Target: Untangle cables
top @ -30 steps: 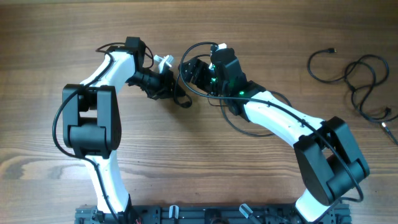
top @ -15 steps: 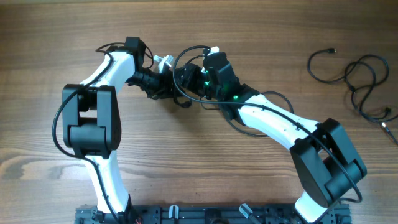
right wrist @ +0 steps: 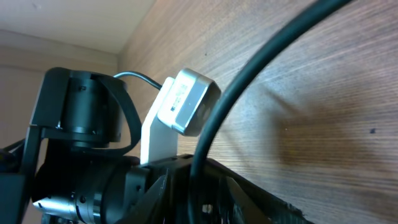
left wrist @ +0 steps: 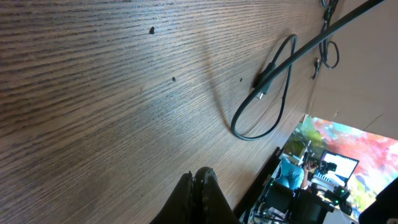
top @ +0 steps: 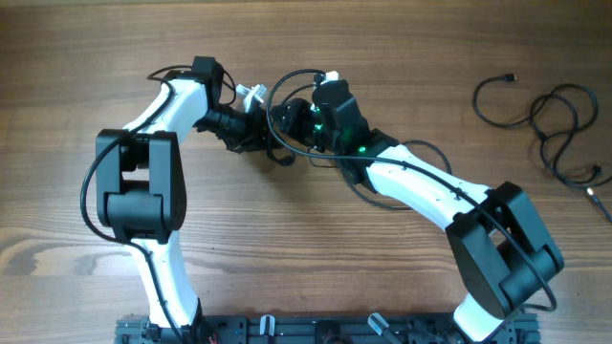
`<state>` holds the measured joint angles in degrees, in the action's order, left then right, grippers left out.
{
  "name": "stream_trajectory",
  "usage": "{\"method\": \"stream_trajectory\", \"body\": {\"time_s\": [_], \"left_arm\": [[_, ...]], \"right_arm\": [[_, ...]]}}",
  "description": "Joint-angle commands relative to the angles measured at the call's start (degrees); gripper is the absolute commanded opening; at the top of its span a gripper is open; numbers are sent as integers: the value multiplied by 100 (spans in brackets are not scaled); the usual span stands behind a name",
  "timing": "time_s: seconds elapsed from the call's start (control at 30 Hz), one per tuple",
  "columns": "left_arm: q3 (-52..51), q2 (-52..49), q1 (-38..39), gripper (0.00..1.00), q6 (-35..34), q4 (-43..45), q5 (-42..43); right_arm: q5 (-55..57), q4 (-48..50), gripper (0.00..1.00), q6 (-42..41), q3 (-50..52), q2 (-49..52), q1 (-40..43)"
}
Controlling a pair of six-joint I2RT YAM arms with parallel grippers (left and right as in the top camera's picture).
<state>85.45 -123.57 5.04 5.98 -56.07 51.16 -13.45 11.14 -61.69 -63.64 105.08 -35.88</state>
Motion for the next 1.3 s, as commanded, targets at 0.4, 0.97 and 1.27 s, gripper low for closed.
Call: {"method": "stream_trajectory", "body": {"time_s": [0.4, 0.97, 1.27], "left_arm": [[-15, -52, 11, 4, 131, 17, 155], [-15, -52, -39, 4, 138, -76, 439], [-15, -52, -201, 4, 1163, -619, 1429]], "right_arm": [[52, 463, 4, 118, 35, 472, -7], [1088, -1784, 4, 798, 35, 472, 501], [1099, -1873, 4, 1215, 35, 522, 509]]}}
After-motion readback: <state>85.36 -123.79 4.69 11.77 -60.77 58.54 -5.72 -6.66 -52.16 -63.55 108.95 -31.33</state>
